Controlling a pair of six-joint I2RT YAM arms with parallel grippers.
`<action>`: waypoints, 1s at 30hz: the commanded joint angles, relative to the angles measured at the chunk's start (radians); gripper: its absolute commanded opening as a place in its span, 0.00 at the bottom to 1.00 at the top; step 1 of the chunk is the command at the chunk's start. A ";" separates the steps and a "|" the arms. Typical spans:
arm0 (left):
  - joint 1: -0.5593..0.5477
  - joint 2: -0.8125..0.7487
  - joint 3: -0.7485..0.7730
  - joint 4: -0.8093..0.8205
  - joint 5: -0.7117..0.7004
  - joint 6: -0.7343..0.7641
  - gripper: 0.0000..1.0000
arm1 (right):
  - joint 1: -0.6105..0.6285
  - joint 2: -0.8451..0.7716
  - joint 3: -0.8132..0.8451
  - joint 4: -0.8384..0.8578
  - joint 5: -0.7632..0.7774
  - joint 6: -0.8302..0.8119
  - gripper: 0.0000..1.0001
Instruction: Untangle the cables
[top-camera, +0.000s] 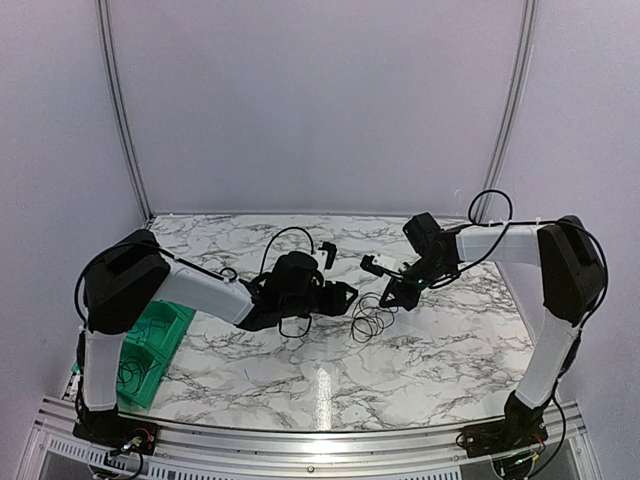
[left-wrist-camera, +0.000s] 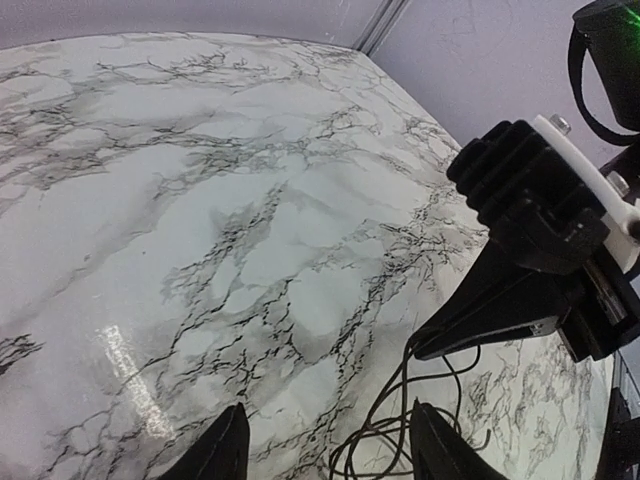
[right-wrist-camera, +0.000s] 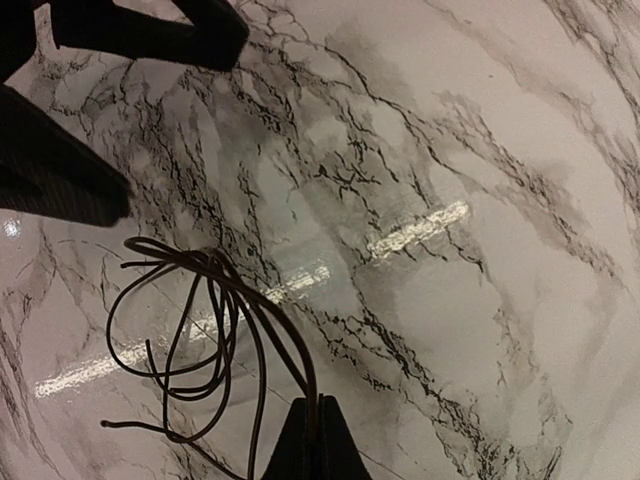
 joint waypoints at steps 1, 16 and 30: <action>-0.006 0.085 0.092 0.100 0.095 -0.025 0.52 | -0.009 -0.001 0.007 -0.019 -0.025 -0.013 0.00; -0.005 0.123 0.069 0.109 0.063 -0.086 0.00 | -0.009 0.035 0.009 -0.020 0.000 -0.010 0.00; -0.001 -0.065 -0.142 0.110 0.012 -0.138 0.00 | -0.009 0.171 0.020 0.007 0.121 0.036 0.19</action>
